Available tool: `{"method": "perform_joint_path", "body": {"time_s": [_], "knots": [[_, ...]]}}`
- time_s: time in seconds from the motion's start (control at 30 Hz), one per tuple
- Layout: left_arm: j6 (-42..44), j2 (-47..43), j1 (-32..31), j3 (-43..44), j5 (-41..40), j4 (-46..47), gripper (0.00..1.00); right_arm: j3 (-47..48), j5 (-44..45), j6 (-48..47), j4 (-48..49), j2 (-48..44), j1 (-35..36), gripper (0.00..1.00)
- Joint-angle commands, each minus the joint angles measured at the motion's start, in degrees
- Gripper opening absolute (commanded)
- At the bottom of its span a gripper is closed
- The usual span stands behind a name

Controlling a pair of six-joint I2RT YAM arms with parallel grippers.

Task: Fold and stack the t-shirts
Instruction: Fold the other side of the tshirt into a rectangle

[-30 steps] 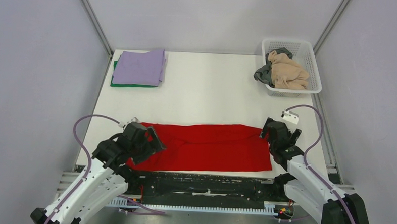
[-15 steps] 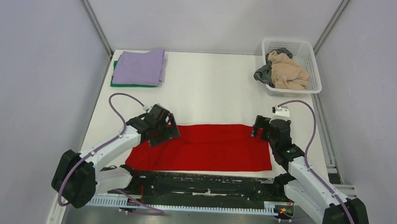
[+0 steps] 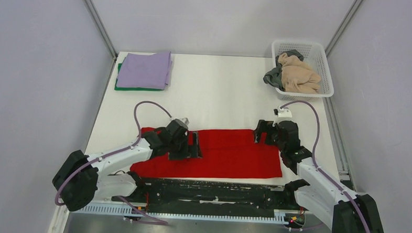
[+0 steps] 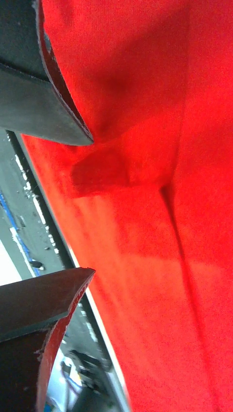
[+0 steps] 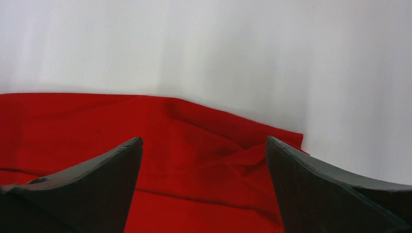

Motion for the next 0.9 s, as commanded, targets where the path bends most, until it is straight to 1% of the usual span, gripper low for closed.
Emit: {"method": "perform_joint_path", "body": {"time_s": [0.0, 0.17, 0.3, 0.43, 0.57, 0.63, 0.73, 0.8, 0.87], "knots": [[3.9, -1.56, -7.41, 3.38, 1.13, -1.29, 1.0, 3.02, -4.71, -0.89, 2.89, 1.06, 0.11, 0.98], [5.24, -0.75, -12.55, 6.06, -3.15, -8.19, 1.0, 3.23, -11.08, -1.05, 3.92, 3.28, 0.1, 0.98], [4.37, -0.55, -13.15, 6.88, -5.41, -9.29, 1.0, 3.92, -14.96, -1.28, 3.7, 6.72, 0.25, 0.98], [-0.44, -2.29, -12.7, 7.98, -15.45, -11.06, 1.0, 5.14, -13.91, -2.16, 0.71, 10.52, 1.23, 0.98], [-2.7, -3.75, -7.17, 7.33, -16.97, -9.97, 1.0, 6.02, -10.28, -2.92, -7.11, 10.94, 2.77, 0.98], [-3.36, -5.11, -2.99, 5.91, -16.35, -8.93, 1.0, 5.76, -6.7, -2.35, -12.57, 8.66, 3.41, 0.98], [-3.29, -7.47, 3.66, 2.89, -14.1, -7.21, 1.0, 4.34, -4.09, -0.81, -20.83, 3.51, 3.82, 0.98], [-2.65, -8.54, 7.5, 1.32, -13.68, -6.96, 1.0, 3.45, -0.05, 0.75, -26.5, 0.79, 3.76, 0.98], [-2.11, -8.95, 10.41, 0.02, -13.44, -6.51, 1.0, 2.87, 6.3, 3.5, -31.71, -1.23, 3.78, 0.98]]}}
